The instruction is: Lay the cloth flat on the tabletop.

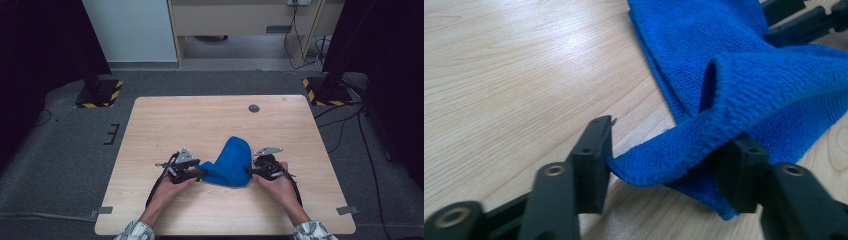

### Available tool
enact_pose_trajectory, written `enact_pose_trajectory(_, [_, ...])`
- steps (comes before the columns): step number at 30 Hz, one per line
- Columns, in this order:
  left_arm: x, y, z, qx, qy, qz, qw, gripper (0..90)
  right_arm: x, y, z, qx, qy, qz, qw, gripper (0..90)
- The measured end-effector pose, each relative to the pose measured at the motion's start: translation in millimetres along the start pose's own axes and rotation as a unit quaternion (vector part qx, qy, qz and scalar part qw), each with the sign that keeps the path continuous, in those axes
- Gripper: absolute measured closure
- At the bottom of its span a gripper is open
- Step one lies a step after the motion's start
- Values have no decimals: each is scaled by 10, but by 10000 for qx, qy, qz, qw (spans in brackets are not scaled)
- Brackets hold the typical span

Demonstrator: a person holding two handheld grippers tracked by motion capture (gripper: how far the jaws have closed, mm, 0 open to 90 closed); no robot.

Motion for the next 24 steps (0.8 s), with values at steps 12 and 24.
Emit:
enact_pose_trajectory(12, [-49, -44, 44, 45, 100, 310, 9995, 805, 187, -288, 131, -204, -168, 82, 9996, 496])
enact_pose_trajectory(24, [-59, -87, 77, -6, 117, 397, 9991, 769, -63, -171, 322, -222, 232, 124, 9994, 236])
Point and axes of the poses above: each handheld gripper's, and its own axes: z roughly backward along the jaws, x roughly out of its underside, y roughly to its right, the point moved 10 cm from there along -z, roughly forward along the jaws, and after that the axes turned 6 degrees about -x, right-handed, at the moved point
